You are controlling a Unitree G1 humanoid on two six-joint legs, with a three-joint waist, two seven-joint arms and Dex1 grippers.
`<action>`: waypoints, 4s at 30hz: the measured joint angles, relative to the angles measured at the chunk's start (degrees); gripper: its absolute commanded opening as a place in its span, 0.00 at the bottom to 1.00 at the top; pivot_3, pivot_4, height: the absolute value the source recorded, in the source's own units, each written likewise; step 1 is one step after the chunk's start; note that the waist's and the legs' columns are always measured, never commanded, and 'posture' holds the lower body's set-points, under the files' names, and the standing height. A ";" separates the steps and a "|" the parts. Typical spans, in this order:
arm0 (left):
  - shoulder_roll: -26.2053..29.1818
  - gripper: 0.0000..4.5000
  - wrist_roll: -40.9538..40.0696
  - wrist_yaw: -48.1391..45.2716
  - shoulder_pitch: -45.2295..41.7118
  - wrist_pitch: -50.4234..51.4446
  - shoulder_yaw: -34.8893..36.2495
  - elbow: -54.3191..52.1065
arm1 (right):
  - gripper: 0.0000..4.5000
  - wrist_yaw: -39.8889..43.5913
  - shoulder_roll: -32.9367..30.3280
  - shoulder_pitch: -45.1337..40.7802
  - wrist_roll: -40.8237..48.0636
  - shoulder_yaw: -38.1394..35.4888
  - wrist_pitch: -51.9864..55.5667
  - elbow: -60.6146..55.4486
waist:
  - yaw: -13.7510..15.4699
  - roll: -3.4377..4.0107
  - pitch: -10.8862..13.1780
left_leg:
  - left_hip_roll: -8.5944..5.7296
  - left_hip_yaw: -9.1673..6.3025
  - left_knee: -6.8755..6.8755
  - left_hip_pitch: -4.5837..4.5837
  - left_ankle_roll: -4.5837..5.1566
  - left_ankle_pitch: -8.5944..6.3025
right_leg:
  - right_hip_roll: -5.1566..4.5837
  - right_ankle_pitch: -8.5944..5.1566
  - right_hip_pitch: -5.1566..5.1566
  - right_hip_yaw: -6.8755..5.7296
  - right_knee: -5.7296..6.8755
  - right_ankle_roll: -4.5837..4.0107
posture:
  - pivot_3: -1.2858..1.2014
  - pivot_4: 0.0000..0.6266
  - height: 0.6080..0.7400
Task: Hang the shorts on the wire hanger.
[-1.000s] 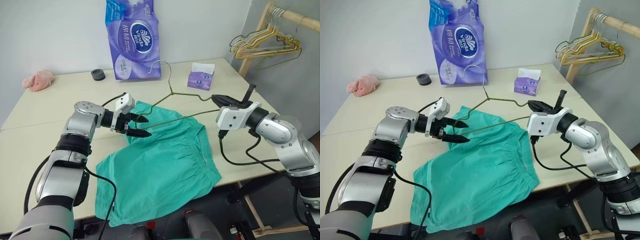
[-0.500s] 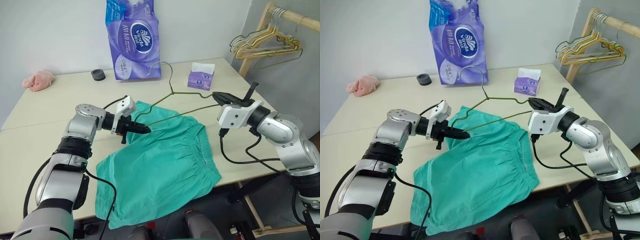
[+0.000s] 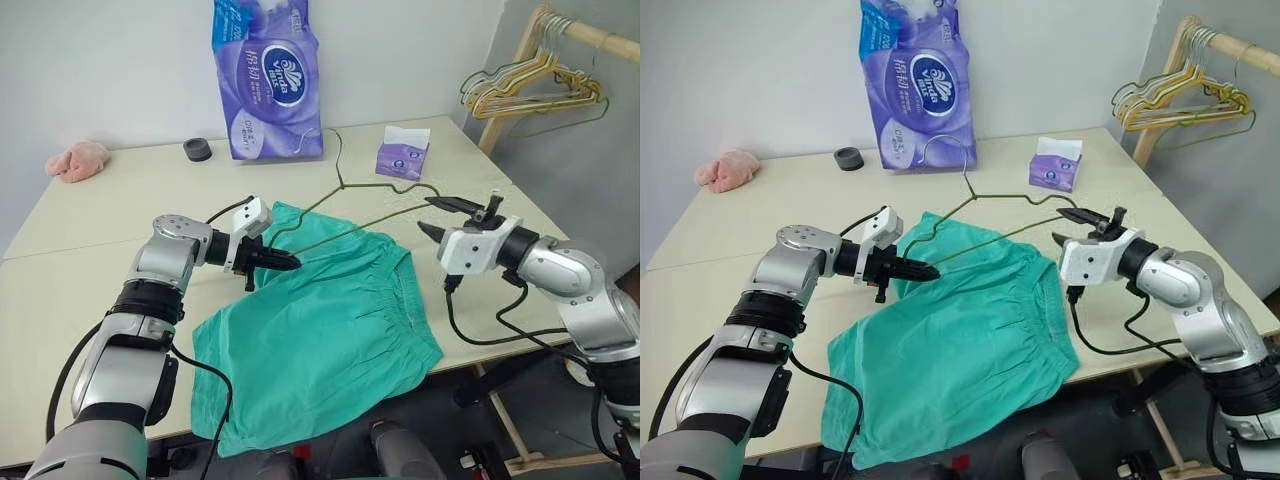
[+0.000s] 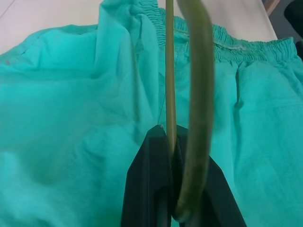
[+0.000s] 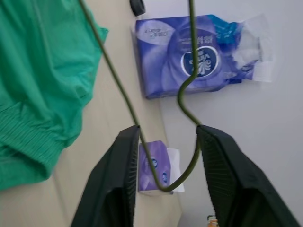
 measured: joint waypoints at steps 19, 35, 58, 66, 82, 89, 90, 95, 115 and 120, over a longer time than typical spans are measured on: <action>3.93 0.00 5.41 -4.65 1.43 -11.55 -5.86 -6.64 | 0.83 19.23 -3.07 -3.23 20.76 4.72 44.33 -11.34 | -0.04 0.01 0.00 | 0.05 -0.04 -0.01 0.00 0.00 0.00 | 0.02 -0.01 -0.01 -0.04 0.01 0.00 | 0.42 0.12 1.00; 4.26 0.00 6.48 -3.90 2.44 -13.10 -6.93 -9.71 | 0.04 23.85 -0.63 -9.89 20.78 13.64 50.17 -6.06 | 0.05 0.01 0.01 | 0.04 -0.10 0.00 -0.02 0.00 0.00 | -0.01 -0.01 -0.01 -0.10 0.01 0.00 | 0.43 0.12 1.00; 0.53 0.66 1.93 5.70 2.65 -13.37 -1.60 -7.08 | 0.00 22.26 -0.51 -9.25 22.26 13.38 54.17 -6.62 | 0.04 0.01 0.00 | 0.04 -0.17 0.01 -0.04 0.00 0.00 | -0.04 0.00 -0.02 -0.17 0.02 0.00 | 0.43 0.11 1.00; 1.40 0.66 -0.21 10.70 0.72 -13.72 2.91 0.25 | 0.00 22.10 -2.95 -5.84 24.50 9.39 54.27 -6.95 | 0.41 0.01 0.00 | -0.01 -0.21 0.03 -0.06 0.00 0.00 | -0.10 0.00 -0.01 -0.23 0.02 0.00 | 0.43 0.11 1.00; 2.78 0.66 -3.96 7.31 5.98 -7.45 4.25 -3.34 | 0.00 19.02 -9.19 35.90 37.61 -25.79 70.91 -14.84 | 1.50 -0.01 0.00 | 0.01 -0.17 0.06 -0.01 -0.01 0.00 | 0.00 -0.18 0.10 -0.20 0.02 0.29 | 0.41 0.13 1.00; 1.43 0.66 -3.96 4.89 6.02 -7.13 2.94 -6.13 | 0.00 12.59 -5.07 34.19 41.15 -25.95 78.48 -17.68 | 1.31 -0.01 0.00 | 0.03 -0.11 0.03 0.00 -0.01 0.00 | 0.02 -0.18 0.08 -0.14 0.01 0.29 | 0.40 0.13 1.00; 1.21 0.66 -3.96 4.90 6.04 -7.00 2.78 -6.31 | 0.00 12.08 -4.93 33.56 41.64 -25.86 79.29 -17.69 | 1.31 -0.01 0.00 | 0.03 -0.10 0.03 0.00 -0.01 0.00 | 0.02 -0.18 0.08 -0.13 0.00 0.29 | 0.40 0.13 1.00; 0.51 0.66 -3.96 5.01 6.55 -6.26 2.54 -7.74 | 0.00 9.30 -4.12 27.75 44.43 -23.02 84.06 -16.84 | 1.25 -0.01 0.00 | 0.05 -0.10 0.01 0.01 -0.01 -0.01 | 0.04 -0.18 0.07 -0.13 0.00 0.29 | 0.41 0.13 1.00; -0.43 0.66 -4.73 11.91 3.46 -6.14 5.36 -3.83 | 0.00 2.36 6.44 9.34 53.40 -17.63 91.46 -11.42 | 1.42 -0.01 0.02 | 0.01 -0.13 0.02 -0.04 -0.01 -0.01 | -0.02 -0.17 0.03 -0.14 -0.01 0.29 | 0.42 0.13 1.00; -0.98 0.66 -4.87 13.34 1.90 -6.18 6.79 -1.70 | 0.00 1.00 -0.62 13.25 46.59 -8.86 80.86 -12.11 | 1.48 -0.02 0.02 | -0.02 -0.12 0.01 -0.07 -0.01 -0.01 | -0.06 -0.18 0.03 -0.15 -0.06 0.30 | 0.41 0.14 1.00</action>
